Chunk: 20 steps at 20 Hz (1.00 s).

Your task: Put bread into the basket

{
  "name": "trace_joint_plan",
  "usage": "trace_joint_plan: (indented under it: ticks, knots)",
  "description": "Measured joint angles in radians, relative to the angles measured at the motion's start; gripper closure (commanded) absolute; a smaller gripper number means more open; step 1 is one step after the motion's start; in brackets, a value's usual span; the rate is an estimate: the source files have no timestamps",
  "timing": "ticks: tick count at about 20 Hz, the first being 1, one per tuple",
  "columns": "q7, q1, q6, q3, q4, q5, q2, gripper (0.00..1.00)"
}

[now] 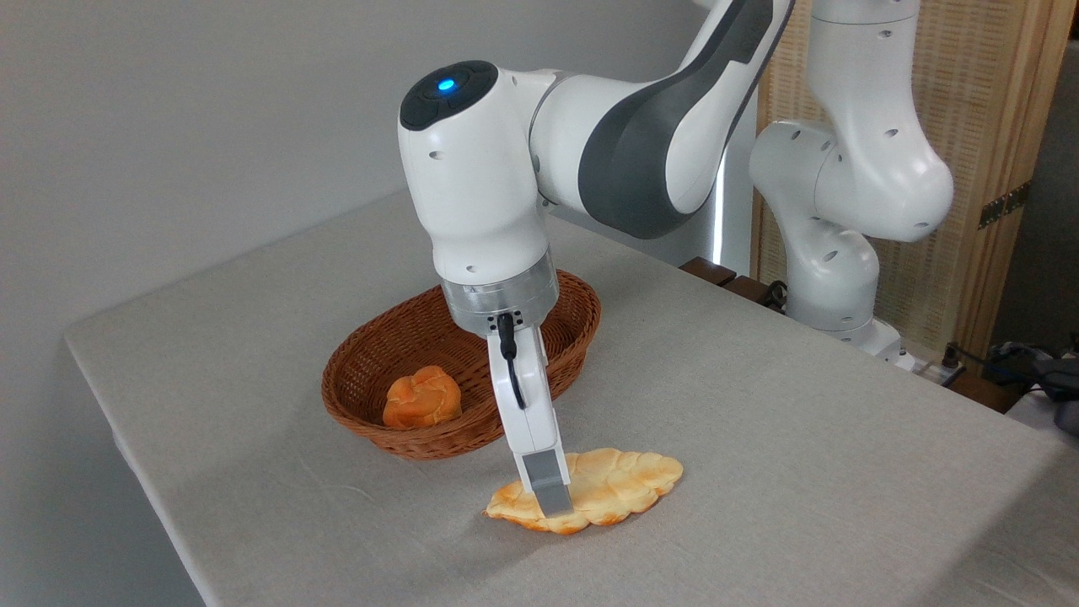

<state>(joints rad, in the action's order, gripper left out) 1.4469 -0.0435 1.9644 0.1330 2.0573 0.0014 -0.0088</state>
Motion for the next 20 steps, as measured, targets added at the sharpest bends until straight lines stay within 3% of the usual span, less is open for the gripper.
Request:
trace_joint_plan:
  ticks: [7, 10, 12, 14, 20]
  knots:
    - [0.005, 0.000, 0.000, 0.001, 0.003, 0.003, 0.026, 0.00]
    - [0.005, 0.000, 0.000, 0.001, 0.003, 0.027, 0.033, 0.03]
    - [0.005, 0.000, 0.001, 0.001, 0.003, 0.030, 0.036, 0.34]
    - [0.005, 0.000, 0.001, 0.001, 0.003, 0.030, 0.037, 0.52]
    - [0.005, 0.000, 0.002, 0.002, 0.003, 0.030, 0.037, 0.55]
